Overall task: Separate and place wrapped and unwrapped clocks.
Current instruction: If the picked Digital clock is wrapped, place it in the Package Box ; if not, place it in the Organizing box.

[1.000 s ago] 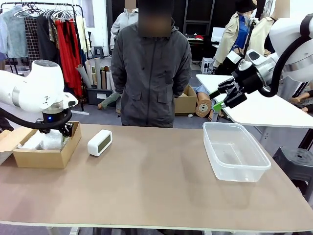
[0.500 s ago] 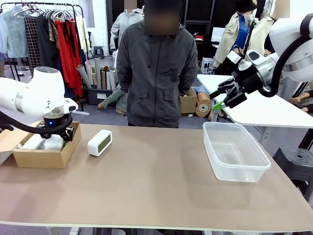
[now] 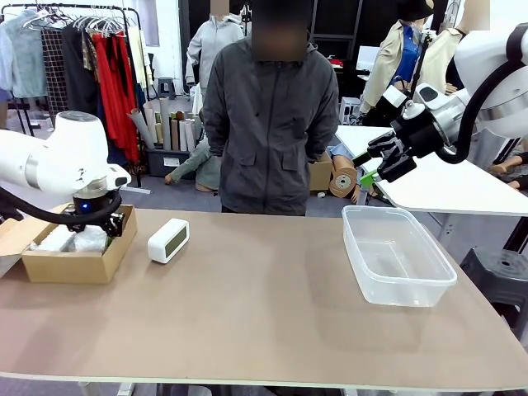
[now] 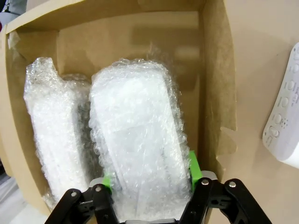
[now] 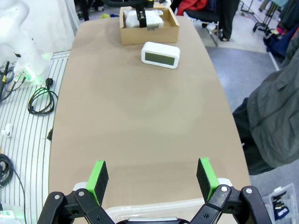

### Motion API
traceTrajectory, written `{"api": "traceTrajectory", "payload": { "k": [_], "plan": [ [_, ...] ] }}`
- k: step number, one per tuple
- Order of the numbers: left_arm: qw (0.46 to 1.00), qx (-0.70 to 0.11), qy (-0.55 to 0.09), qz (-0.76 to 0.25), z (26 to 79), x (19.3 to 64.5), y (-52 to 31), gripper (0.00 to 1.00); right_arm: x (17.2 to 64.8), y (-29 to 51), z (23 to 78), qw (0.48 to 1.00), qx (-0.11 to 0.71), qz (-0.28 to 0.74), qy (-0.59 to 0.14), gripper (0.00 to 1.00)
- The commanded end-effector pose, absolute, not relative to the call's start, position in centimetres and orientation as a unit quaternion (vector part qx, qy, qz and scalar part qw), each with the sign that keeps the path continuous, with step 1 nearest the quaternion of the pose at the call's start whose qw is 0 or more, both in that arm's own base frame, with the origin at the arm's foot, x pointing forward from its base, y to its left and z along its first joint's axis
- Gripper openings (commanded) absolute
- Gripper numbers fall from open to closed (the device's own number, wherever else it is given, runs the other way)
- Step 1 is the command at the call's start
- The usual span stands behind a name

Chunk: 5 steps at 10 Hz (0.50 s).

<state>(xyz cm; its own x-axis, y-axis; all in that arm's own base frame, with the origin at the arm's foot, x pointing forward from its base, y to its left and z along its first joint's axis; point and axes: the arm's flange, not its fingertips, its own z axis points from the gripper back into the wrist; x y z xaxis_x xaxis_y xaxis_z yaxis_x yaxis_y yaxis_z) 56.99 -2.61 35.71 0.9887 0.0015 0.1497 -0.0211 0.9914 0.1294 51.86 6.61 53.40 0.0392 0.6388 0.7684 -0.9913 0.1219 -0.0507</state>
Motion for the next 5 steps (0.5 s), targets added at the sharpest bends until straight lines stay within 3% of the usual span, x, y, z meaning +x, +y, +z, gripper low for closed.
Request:
{"api": "traceTrajectory", "payload": {
  "k": [1,5],
  "plan": [
    [0.996,0.060,-0.061,0.011,37.1,57.7,-2.4,1.00,51.9,6.6,53.6,0.670,0.264,0.609,-0.333,1.00],
    [0.994,0.094,-0.048,0.041,41.2,58.3,-3.5,1.00,51.9,6.6,53.6,0.670,0.264,0.609,-0.333,1.00]
  ]
}}
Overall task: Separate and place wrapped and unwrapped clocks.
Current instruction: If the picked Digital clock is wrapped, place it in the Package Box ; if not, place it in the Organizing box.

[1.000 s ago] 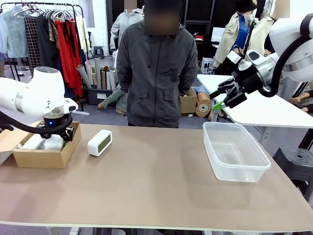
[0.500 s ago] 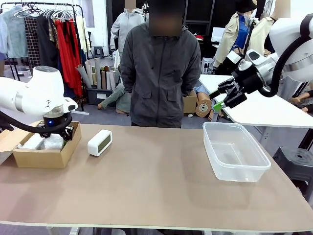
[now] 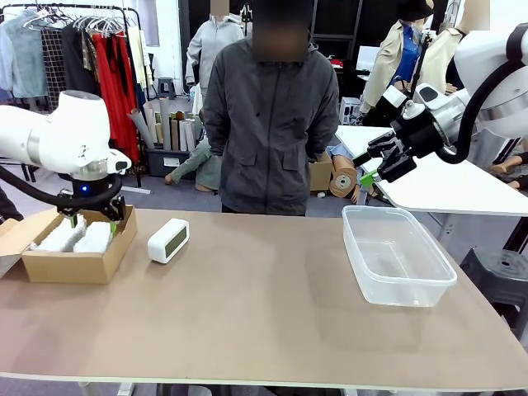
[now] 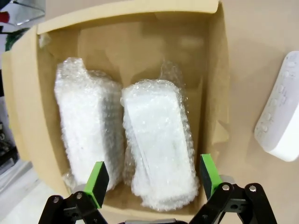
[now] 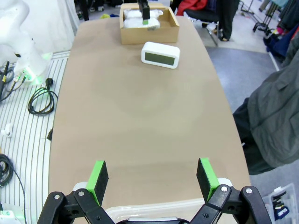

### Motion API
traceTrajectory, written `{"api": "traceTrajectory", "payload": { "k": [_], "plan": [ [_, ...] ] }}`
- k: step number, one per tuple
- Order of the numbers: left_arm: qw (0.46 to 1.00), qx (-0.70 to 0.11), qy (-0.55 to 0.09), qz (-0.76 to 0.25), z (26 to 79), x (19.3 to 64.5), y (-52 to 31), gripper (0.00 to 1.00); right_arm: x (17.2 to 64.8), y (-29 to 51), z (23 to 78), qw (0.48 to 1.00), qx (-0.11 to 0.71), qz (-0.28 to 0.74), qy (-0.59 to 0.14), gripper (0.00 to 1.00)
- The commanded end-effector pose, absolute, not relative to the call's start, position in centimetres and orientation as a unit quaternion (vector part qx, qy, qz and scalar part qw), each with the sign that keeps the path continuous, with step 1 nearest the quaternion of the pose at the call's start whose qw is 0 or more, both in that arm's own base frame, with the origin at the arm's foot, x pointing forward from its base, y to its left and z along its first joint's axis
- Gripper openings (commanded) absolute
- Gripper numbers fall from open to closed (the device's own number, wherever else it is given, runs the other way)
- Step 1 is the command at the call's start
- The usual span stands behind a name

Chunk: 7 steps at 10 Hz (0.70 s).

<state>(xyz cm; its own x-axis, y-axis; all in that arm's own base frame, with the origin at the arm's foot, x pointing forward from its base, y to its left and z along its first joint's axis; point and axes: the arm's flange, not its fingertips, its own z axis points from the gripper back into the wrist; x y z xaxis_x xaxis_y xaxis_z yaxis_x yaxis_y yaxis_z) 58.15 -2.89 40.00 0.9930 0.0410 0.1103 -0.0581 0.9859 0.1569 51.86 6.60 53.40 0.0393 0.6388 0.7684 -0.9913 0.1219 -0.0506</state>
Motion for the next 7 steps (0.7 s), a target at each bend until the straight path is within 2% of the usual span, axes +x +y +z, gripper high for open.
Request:
{"api": "traceTrajectory", "payload": {
  "k": [1,4,7],
  "plan": [
    [0.994,0.090,-0.047,0.045,42.3,58.2,-4.0,1.00,51.9,6.6,53.6,0.670,0.264,0.609,-0.333,1.00],
    [0.992,0.096,-0.048,0.063,44.5,58.1,-5.1,1.00,51.9,6.6,53.6,0.670,0.264,0.609,-0.333,1.00],
    [0.994,0.085,-0.049,0.042,43.5,58.1,-4.5,1.00,51.9,6.6,53.6,0.670,0.264,0.609,-0.333,1.00]
  ]
}}
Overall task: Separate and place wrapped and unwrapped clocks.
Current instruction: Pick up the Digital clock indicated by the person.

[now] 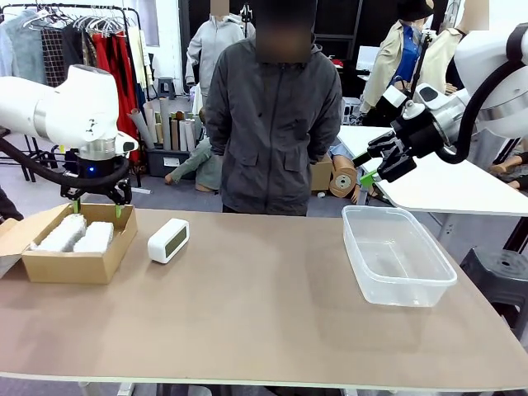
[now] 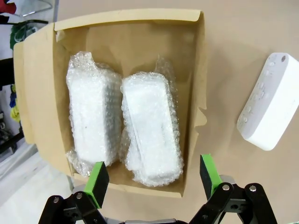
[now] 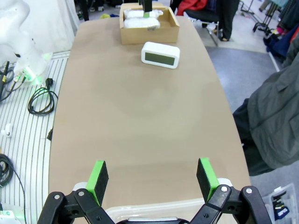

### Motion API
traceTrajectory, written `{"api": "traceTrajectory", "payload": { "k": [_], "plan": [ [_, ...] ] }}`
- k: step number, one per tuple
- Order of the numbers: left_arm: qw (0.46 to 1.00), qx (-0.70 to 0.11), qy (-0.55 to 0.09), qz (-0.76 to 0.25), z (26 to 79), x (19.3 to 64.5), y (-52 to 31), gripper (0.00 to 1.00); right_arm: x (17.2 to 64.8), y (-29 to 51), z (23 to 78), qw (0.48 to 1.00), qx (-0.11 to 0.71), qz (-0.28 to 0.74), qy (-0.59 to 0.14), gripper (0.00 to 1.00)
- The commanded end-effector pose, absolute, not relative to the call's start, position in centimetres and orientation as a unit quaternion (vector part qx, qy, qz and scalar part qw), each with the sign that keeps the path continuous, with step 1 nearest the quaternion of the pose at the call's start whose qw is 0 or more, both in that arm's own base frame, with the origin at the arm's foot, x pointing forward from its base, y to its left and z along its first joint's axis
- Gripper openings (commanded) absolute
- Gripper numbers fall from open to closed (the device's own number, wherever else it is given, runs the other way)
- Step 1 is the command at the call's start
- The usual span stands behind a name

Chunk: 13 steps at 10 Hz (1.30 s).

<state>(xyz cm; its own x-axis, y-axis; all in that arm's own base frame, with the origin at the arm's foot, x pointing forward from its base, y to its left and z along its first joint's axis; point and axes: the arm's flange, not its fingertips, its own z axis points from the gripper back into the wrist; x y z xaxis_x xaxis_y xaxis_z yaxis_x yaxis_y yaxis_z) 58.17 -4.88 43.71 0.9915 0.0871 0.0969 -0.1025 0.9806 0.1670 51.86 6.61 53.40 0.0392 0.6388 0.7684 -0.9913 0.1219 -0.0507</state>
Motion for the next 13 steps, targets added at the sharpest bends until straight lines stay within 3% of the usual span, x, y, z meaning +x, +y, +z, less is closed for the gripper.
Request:
{"api": "traceTrajectory", "payload": {
  "k": [1,9,11,13],
  "plan": [
    [0.994,0.085,-0.049,0.042,43.5,58.1,-4.5,1.00,51.9,6.6,53.6,0.670,0.264,0.609,-0.333,1.00],
    [0.994,0.086,-0.044,0.047,43.6,58.2,-4.8,1.00,51.9,6.6,53.6,0.670,0.264,0.609,-0.333,1.00],
    [0.997,-0.004,0.056,-0.044,44.8,58.4,-5.2,1.00,51.9,6.6,53.6,0.670,0.264,0.609,-0.333,1.00],
    [0.991,-0.046,0.080,-0.101,46.3,58.7,-6.2,1.00,51.9,6.6,53.6,0.670,0.264,0.609,-0.333,1.00]
  ]
}}
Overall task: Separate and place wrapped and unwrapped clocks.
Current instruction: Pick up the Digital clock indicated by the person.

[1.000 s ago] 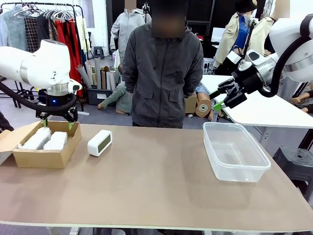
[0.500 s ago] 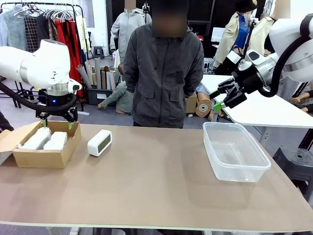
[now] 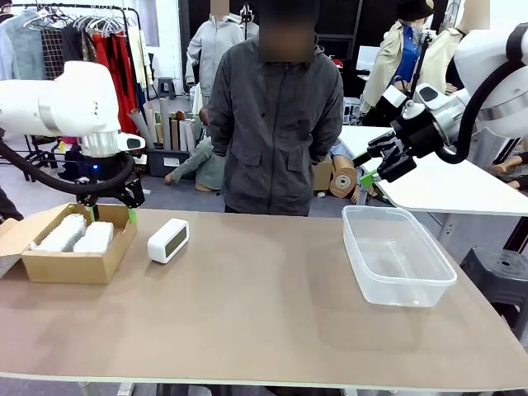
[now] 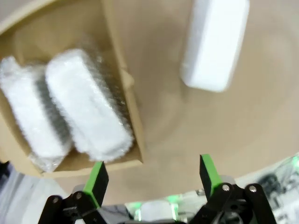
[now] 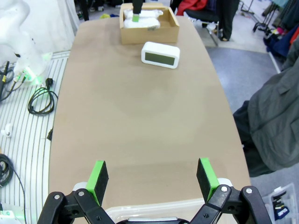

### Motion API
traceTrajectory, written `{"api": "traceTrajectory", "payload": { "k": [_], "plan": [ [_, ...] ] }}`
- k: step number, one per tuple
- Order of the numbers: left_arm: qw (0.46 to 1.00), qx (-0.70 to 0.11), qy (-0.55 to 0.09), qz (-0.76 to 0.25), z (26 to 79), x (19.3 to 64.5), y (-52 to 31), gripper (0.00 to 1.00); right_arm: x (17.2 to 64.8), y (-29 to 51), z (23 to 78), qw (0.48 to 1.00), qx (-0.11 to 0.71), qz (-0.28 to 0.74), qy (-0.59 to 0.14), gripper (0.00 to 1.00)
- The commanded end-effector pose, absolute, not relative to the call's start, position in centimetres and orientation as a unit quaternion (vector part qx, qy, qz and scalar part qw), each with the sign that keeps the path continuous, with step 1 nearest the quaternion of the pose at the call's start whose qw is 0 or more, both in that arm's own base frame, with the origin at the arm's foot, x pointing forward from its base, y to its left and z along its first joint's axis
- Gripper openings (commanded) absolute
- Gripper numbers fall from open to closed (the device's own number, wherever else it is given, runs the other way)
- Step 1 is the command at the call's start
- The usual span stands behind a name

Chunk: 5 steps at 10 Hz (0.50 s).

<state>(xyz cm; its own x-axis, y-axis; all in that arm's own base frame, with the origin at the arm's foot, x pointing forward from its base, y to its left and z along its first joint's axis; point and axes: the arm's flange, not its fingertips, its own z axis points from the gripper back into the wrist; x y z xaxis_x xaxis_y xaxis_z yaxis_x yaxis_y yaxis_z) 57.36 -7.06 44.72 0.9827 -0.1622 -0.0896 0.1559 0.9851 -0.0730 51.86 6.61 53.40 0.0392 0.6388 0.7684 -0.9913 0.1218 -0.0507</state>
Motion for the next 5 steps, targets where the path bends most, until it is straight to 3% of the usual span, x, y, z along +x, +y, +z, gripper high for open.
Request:
{"api": "traceTrajectory", "payload": {
  "k": [1,5],
  "plan": [
    [0.986,-0.056,0.084,-0.131,47.1,59.0,-6.9,1.00,51.9,6.6,53.6,0.670,0.264,0.609,-0.333,1.00],
    [0.954,-0.102,0.064,-0.276,50.2,60.0,-9.8,1.00,51.9,6.6,53.6,0.670,0.264,0.609,-0.333,1.00]
  ]
}}
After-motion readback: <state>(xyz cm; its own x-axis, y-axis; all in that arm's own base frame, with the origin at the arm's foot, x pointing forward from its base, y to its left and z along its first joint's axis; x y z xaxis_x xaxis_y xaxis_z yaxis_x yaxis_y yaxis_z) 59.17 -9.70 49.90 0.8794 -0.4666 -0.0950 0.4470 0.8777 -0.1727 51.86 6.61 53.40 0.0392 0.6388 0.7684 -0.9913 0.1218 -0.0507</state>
